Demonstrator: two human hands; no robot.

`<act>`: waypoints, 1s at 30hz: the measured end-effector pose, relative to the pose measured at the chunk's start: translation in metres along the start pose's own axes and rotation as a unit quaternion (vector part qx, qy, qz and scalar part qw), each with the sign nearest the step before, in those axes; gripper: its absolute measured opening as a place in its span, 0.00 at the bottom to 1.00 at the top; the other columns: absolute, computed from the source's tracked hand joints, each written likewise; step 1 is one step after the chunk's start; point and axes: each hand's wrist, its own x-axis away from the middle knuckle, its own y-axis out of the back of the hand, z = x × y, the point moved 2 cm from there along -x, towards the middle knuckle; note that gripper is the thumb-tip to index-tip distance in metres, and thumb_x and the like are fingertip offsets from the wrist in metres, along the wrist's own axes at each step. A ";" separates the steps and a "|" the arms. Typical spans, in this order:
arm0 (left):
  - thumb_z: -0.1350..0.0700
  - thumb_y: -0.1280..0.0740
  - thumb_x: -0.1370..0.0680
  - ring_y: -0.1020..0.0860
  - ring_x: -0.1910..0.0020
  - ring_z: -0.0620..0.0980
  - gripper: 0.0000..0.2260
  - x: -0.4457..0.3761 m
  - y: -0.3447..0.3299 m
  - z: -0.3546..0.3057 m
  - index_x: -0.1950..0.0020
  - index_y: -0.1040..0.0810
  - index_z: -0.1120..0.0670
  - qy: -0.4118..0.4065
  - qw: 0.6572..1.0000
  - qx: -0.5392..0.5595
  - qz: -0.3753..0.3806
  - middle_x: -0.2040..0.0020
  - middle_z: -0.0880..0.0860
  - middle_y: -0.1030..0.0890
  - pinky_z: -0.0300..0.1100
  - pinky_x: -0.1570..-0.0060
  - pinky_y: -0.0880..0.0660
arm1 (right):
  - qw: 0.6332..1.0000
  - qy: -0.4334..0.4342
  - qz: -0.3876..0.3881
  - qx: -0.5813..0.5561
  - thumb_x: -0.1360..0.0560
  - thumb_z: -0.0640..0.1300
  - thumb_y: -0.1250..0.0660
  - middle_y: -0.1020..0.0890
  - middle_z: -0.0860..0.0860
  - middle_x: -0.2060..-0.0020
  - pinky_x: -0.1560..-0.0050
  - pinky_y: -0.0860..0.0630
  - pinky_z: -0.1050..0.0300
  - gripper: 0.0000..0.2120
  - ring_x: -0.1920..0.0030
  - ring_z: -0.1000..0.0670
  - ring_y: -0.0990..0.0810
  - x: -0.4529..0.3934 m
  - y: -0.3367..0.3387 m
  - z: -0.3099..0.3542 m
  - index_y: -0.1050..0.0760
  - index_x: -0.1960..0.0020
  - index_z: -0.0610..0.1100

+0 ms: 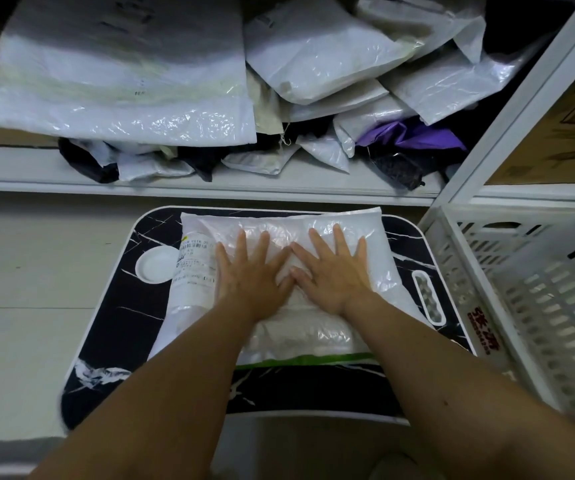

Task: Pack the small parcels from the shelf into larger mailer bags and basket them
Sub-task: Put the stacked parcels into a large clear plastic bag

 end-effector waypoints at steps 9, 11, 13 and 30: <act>0.24 0.61 0.30 0.60 0.25 0.67 0.37 -0.011 0.002 0.010 0.24 0.61 0.37 0.167 0.983 0.054 0.047 0.21 0.55 0.60 0.73 0.33 0.58 | 0.985 -0.124 0.062 -0.100 0.30 0.77 0.61 0.60 0.54 0.22 0.30 0.60 0.28 0.35 0.24 0.37 0.64 -0.008 -0.005 -0.009 0.59 0.25 0.69; 0.23 0.60 0.31 0.61 0.25 0.67 0.38 -0.010 0.002 0.013 0.24 0.62 0.37 0.192 0.977 0.064 0.063 0.21 0.55 0.60 0.74 0.34 0.57 | 0.979 -0.145 0.076 -0.118 0.31 0.79 0.60 0.61 0.52 0.21 0.30 0.60 0.28 0.36 0.24 0.36 0.64 -0.008 -0.006 -0.010 0.59 0.25 0.69; 0.22 0.59 0.32 0.62 0.25 0.68 0.40 -0.009 0.001 0.015 0.24 0.61 0.36 0.214 0.970 0.088 0.078 0.21 0.56 0.60 0.74 0.34 0.56 | 0.972 -0.165 0.087 -0.141 0.32 0.79 0.58 0.60 0.51 0.21 0.30 0.60 0.28 0.38 0.24 0.35 0.63 -0.007 -0.006 -0.012 0.59 0.25 0.68; 0.36 0.60 0.20 0.61 0.23 0.55 0.33 0.014 -0.018 0.038 0.21 0.59 0.55 0.222 0.964 0.145 0.028 0.21 0.56 0.59 0.58 0.25 0.57 | 0.932 -0.309 0.079 -0.173 0.27 0.74 0.60 0.53 0.44 0.21 0.29 0.57 0.28 0.39 0.22 0.41 0.56 0.008 -0.014 -0.026 0.56 0.21 0.58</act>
